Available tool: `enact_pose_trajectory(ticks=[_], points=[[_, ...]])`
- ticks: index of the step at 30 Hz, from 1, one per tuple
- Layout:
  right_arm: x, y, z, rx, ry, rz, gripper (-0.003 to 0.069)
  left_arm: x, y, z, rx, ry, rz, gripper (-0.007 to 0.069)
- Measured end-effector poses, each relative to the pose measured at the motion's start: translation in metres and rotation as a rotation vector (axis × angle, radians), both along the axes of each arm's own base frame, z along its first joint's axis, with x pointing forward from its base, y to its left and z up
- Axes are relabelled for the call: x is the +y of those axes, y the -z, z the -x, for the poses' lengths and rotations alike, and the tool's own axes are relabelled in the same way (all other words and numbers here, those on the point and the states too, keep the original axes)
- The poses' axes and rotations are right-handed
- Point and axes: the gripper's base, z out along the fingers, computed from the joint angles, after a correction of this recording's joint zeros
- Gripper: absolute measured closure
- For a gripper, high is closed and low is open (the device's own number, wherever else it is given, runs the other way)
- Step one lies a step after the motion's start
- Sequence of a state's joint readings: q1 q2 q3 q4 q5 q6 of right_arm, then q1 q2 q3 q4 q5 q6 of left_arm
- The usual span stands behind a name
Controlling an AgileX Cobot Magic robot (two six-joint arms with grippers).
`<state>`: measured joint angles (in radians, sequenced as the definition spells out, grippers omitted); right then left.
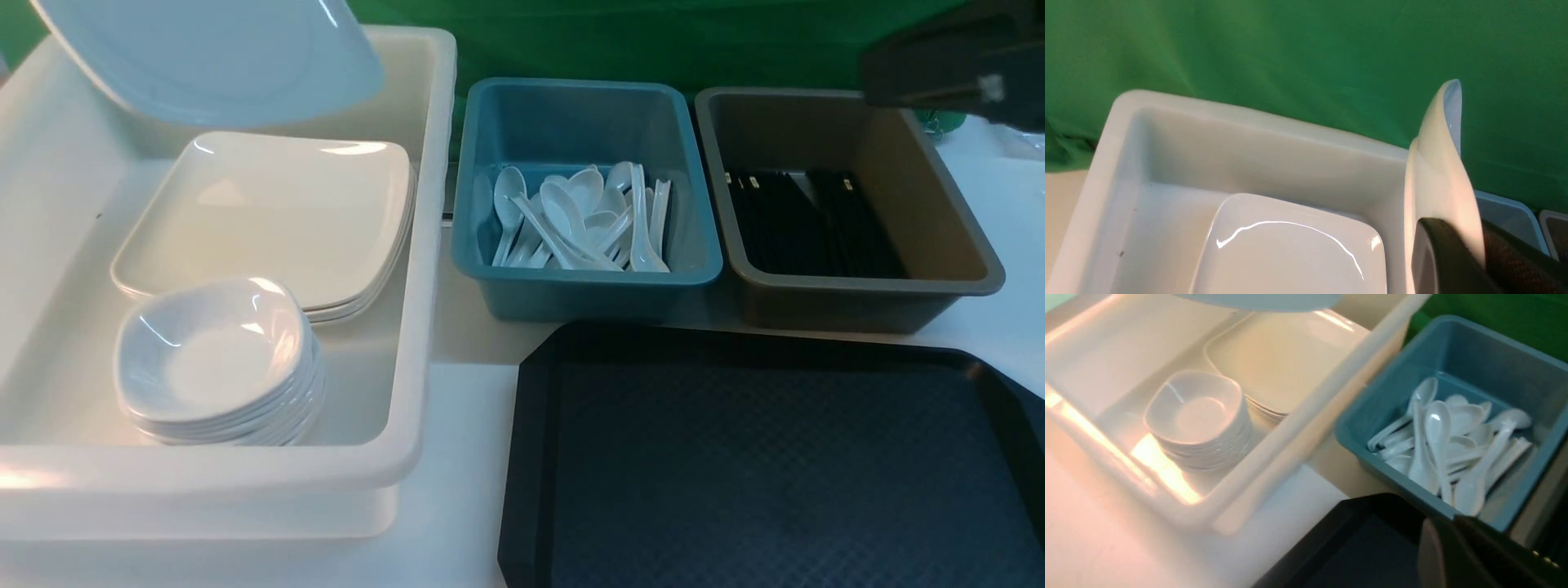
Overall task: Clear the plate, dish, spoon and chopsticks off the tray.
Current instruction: Use the left arm to put the plate into the large storage box on the left
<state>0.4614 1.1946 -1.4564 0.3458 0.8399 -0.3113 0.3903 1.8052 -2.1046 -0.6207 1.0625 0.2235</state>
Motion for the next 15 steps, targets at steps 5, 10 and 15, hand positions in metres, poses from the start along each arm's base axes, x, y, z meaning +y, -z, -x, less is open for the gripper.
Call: enact_pose_trajectory(ticks=[5, 10, 15], points=[[0.037, 0.010, -0.013, 0.040, -0.111, 0.028, 0.0634, 0.007, 0.030, -0.005, -0.014, -0.068, 0.041, 0.0599], [0.049, 0.017, -0.024, 0.074, -0.122, 0.038, 0.0635, 0.009, 0.056, 0.004, -0.060, -0.170, 0.081, 0.0599], [0.051, 0.018, -0.027, 0.075, -0.118, 0.033, 0.0635, 0.007, 0.095, 0.013, -0.082, -0.220, 0.153, 0.0597]])
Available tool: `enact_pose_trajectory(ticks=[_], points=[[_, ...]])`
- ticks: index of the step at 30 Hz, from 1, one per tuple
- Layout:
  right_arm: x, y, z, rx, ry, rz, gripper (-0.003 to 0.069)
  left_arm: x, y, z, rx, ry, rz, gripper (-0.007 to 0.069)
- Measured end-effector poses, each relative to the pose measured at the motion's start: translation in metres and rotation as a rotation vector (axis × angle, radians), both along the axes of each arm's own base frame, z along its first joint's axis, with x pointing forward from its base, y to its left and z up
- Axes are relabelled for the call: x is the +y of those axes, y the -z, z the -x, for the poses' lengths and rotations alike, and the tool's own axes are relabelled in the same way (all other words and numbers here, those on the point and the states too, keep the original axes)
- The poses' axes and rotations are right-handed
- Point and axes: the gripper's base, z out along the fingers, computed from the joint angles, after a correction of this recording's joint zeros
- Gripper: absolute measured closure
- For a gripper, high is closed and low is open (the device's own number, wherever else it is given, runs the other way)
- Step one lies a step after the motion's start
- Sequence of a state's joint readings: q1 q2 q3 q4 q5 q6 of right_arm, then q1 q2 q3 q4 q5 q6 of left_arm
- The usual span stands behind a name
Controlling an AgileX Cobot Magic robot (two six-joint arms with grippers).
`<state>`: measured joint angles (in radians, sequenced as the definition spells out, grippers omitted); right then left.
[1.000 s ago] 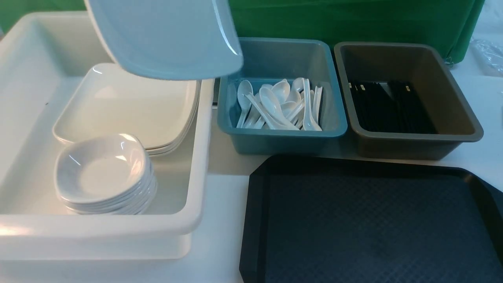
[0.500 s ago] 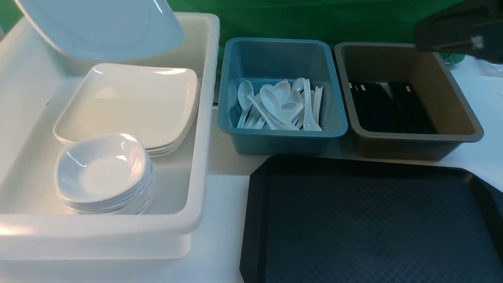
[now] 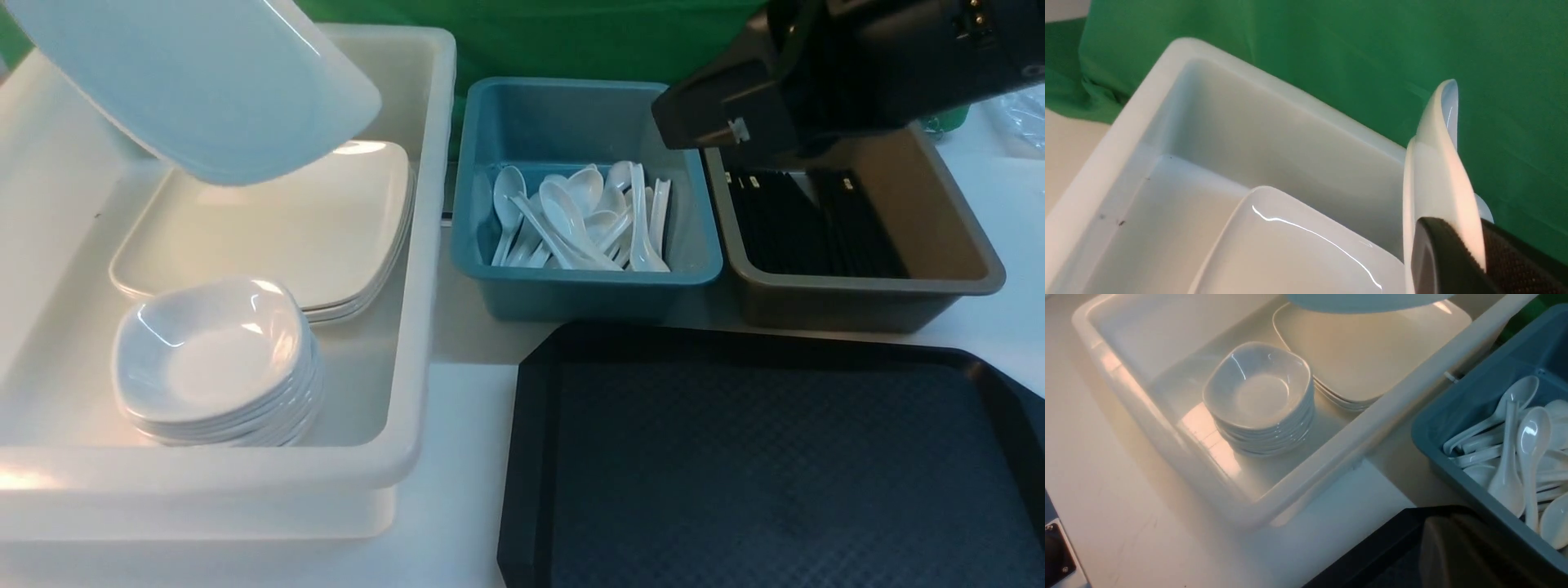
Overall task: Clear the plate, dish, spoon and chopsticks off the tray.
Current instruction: Use the left arm to put the plate into the large storage box on the left
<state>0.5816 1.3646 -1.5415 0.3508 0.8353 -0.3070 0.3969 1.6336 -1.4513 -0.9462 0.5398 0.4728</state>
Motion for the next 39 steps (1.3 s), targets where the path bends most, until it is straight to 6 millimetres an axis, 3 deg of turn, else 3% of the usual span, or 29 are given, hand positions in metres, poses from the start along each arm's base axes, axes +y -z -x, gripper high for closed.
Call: enact_pose_trajectory(ticks=[6, 8, 18, 30, 39], points=[[0.001, -0.002, -0.002, -0.025, 0.011, -0.021, 0.0635, -0.008, 0.052, 0.005, 0.018, -0.078, 0.045, 0.0597], [0.001, -0.003, -0.002, -0.027, 0.012, -0.023, 0.0635, -0.010, 0.060, 0.006, 0.021, -0.103, 0.032, 0.0596], [0.004, -0.003, -0.008, -0.039, 0.026, -0.042, 0.0635, -0.015, 0.061, 0.002, -0.008, -0.192, -0.029, 0.0596], [0.040, 0.006, -0.028, 0.082, -0.083, 0.061, 0.0635, -0.019, 0.094, -0.014, 0.074, -0.189, -0.012, 0.0599], [0.043, 0.006, -0.030, 0.108, -0.081, 0.066, 0.0635, -0.024, 0.108, -0.017, 0.135, -0.089, -0.074, 0.0603]])
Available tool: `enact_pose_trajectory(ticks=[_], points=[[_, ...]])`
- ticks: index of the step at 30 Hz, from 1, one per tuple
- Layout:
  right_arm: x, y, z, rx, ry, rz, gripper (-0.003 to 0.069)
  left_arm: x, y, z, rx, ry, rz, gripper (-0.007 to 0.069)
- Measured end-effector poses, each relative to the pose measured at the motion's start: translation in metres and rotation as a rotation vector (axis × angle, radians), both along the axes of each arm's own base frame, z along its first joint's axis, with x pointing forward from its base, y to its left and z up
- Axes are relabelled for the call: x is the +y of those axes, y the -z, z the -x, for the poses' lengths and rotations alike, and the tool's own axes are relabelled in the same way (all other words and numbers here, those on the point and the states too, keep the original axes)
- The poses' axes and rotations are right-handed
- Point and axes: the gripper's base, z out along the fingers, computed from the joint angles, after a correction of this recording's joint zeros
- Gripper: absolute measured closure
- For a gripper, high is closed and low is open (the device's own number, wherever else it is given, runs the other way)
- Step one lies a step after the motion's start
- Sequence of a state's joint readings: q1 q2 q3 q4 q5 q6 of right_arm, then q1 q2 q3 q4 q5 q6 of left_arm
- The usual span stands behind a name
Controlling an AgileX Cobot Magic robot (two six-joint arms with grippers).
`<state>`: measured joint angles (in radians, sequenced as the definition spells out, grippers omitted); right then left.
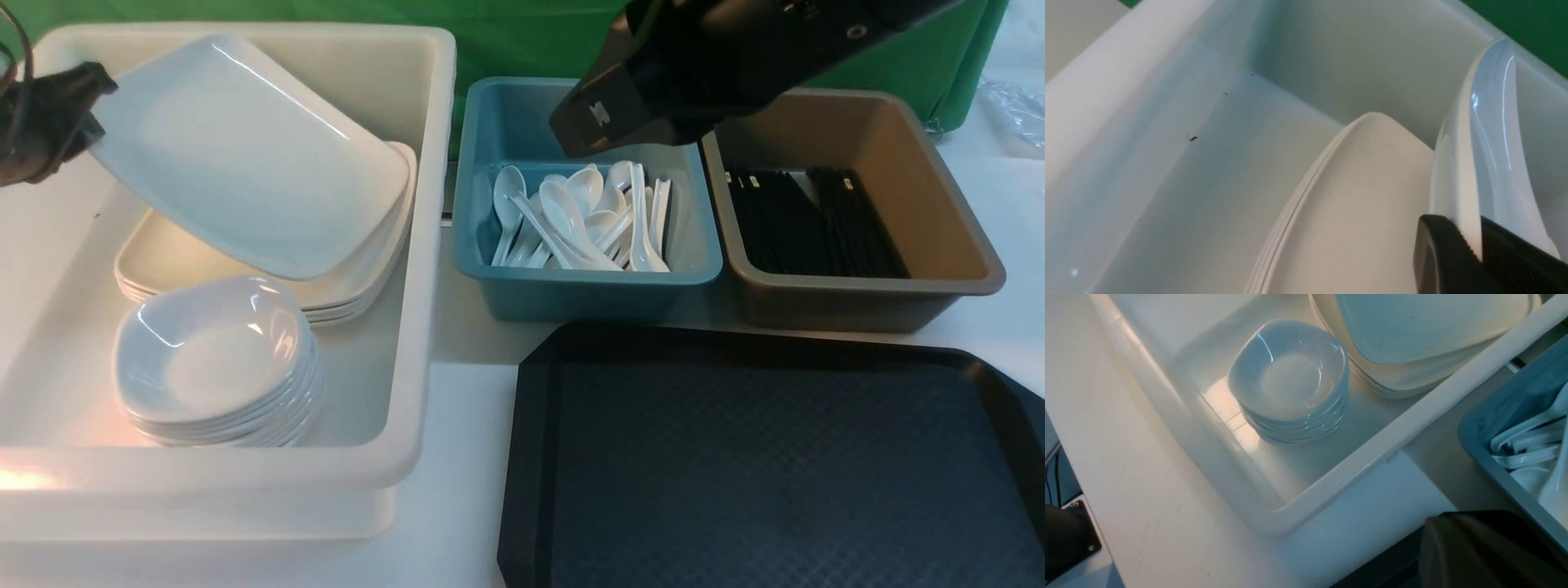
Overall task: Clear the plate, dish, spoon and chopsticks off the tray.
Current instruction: Use the left arm to put the plate into the large storage box on the left
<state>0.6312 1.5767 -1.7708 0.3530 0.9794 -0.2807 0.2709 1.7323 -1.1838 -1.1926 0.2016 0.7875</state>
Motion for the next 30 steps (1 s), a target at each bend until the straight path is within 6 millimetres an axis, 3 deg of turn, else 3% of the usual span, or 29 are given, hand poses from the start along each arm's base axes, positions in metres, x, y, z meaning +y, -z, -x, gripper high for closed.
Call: enact_pose_trajectory(ticks=[9, 21, 30], points=[[0.000, 0.000, 0.000, 0.006, 0.005, -0.002, 0.0635, -0.004, 0.006, 0.004, 0.080, 0.092, -0.072, 0.0561], [0.000, 0.000, 0.000, 0.022, 0.017, -0.010, 0.0635, -0.003, 0.018, 0.009, 0.206, 0.166, -0.168, 0.0319], [0.005, 0.002, 0.007, 0.060, -0.001, 0.001, 0.0635, -0.001, 0.042, 0.005, 0.290, 0.210, -0.196, 0.0305]])
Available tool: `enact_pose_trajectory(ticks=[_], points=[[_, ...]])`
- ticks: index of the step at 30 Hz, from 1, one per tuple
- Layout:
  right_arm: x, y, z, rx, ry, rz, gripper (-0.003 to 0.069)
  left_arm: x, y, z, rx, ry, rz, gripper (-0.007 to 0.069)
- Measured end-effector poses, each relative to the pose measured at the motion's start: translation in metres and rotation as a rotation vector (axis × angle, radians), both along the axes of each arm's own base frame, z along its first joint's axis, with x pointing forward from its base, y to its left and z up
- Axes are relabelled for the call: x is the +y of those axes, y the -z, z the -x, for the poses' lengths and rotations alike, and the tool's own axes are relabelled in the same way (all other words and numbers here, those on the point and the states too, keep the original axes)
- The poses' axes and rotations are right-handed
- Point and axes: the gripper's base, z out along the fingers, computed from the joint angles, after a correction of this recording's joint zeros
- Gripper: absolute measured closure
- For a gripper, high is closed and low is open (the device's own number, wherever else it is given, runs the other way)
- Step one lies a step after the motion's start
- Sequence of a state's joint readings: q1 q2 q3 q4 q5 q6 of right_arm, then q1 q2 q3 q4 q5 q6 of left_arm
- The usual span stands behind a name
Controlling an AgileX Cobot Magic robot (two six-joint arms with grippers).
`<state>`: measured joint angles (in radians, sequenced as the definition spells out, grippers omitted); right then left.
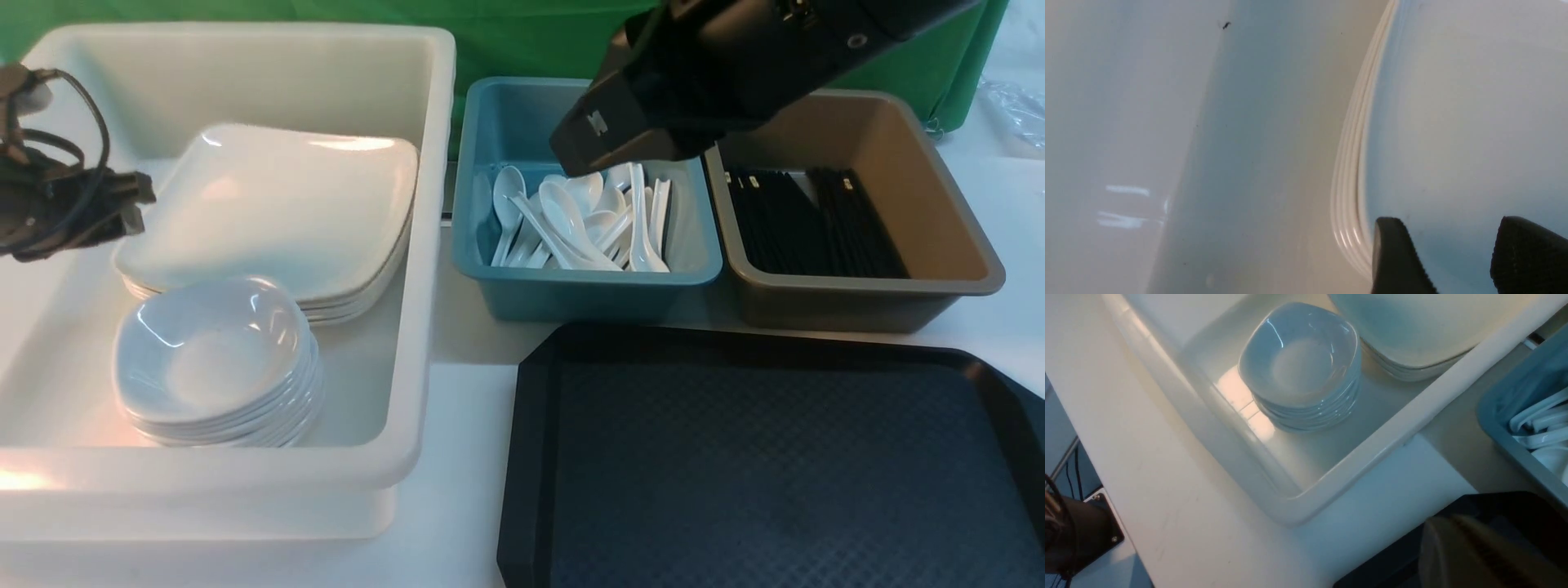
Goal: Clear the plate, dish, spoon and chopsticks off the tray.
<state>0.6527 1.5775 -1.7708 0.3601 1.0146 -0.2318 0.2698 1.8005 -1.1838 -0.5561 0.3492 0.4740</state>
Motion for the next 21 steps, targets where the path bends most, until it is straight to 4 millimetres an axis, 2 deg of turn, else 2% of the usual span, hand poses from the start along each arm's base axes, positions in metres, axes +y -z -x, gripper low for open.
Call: enact_pose_trajectory(ticks=[6, 10, 13, 16, 18, 20, 21], points=[[0.006, 0.000, 0.006, 0.008, -0.024, 0.000, 0.0635, -0.001, 0.009, 0.000, 0.038, 0.015, 0.009, 0.0305], [0.007, -0.001, 0.006, -0.001, -0.025, -0.008, 0.0635, -0.003, -0.004, 0.005, 0.036, 0.045, -0.013, 0.0333], [0.008, -0.002, 0.005, -0.019, -0.016, -0.023, 0.0635, -0.005, -0.021, 0.012, 0.009, 0.059, -0.023, 0.0389], [0.006, -0.012, 0.002, -0.075, 0.008, -0.030, 0.0635, -0.012, -0.062, 0.030, -0.062, 0.087, -0.039, 0.0534], [0.002, -0.021, 0.000, -0.115, 0.051, -0.024, 0.0635, -0.017, -0.085, 0.042, -0.106, 0.113, -0.062, 0.0587], [-0.007, -0.033, 0.000, -0.178, 0.108, -0.012, 0.0635, -0.024, -0.113, 0.060, -0.170, 0.142, -0.085, 0.0610], [-0.012, -0.040, 0.002, -0.207, 0.133, -0.009, 0.0635, -0.026, -0.121, 0.066, -0.186, 0.153, -0.093, 0.0613]])
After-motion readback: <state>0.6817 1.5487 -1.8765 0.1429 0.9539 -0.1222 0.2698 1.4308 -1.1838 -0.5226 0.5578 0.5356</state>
